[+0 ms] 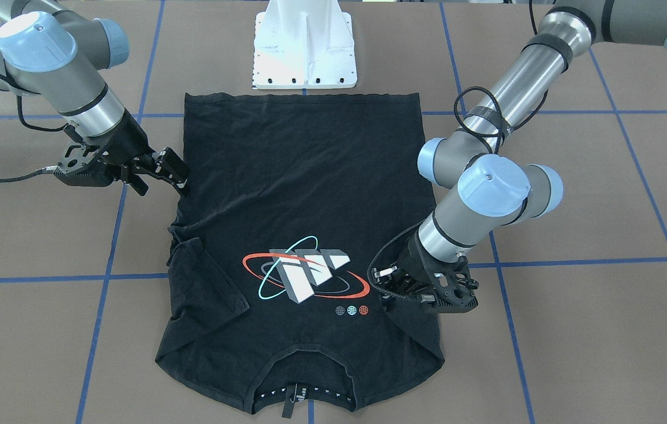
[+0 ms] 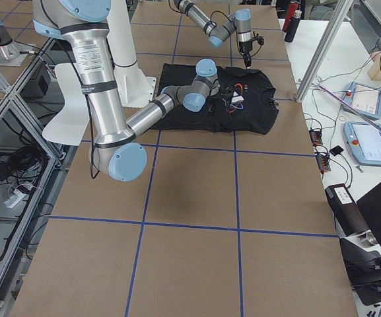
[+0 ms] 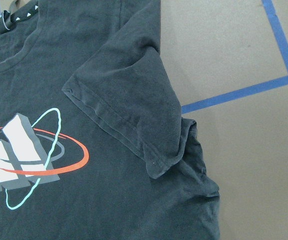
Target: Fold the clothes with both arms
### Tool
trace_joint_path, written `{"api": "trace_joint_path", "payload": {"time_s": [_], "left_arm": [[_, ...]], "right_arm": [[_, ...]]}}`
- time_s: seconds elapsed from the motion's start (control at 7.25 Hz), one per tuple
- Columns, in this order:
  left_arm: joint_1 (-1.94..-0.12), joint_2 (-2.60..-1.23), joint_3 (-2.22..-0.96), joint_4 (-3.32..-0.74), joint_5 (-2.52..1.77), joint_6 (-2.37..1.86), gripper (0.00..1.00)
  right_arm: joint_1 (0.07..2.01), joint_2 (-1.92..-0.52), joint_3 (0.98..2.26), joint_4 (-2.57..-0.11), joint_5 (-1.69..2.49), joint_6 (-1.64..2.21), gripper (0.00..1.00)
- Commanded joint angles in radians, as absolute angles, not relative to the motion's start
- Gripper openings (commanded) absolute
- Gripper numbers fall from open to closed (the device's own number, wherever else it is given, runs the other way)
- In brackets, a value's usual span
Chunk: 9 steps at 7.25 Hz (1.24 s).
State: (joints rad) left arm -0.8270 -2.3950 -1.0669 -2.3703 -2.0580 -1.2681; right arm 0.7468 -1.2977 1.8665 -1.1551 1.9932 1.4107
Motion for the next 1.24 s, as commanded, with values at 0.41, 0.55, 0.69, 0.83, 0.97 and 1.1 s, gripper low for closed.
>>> {"api": "trace_joint_path", "payload": {"time_s": [0.41, 0.55, 0.69, 0.83, 0.97, 1.1], "left_arm": [[-0.813, -2.151, -1.445, -2.358, -2.065, -1.275, 0.99], [-0.810, -2.113, -1.500, -2.358, -2.119, -1.319, 0.99], [-0.810, -2.077, -1.543, -2.359, -2.153, -1.348, 0.99], [-0.810, -2.060, -1.564, -2.359, -2.151, -1.350, 0.99], [-0.810, -2.056, -1.568, -2.361, -2.146, -1.351, 0.99], [-0.810, -2.057, -1.569, -2.361, -2.135, -1.351, 0.99]], "right_arm": [[0.704, -1.301, 1.911, -1.158, 1.991, 1.685, 1.00], [0.660, -1.308, 1.927, -1.161, 1.973, 1.780, 1.00], [0.582, -1.340, 1.951, -1.169, 1.907, 1.839, 0.99], [0.515, -1.444, 2.035, -1.169, 1.852, 1.862, 0.99], [0.449, -1.556, 2.118, -1.169, 1.821, 1.885, 0.99], [0.348, -1.589, 2.129, -1.169, 1.713, 1.999, 0.98]]}}
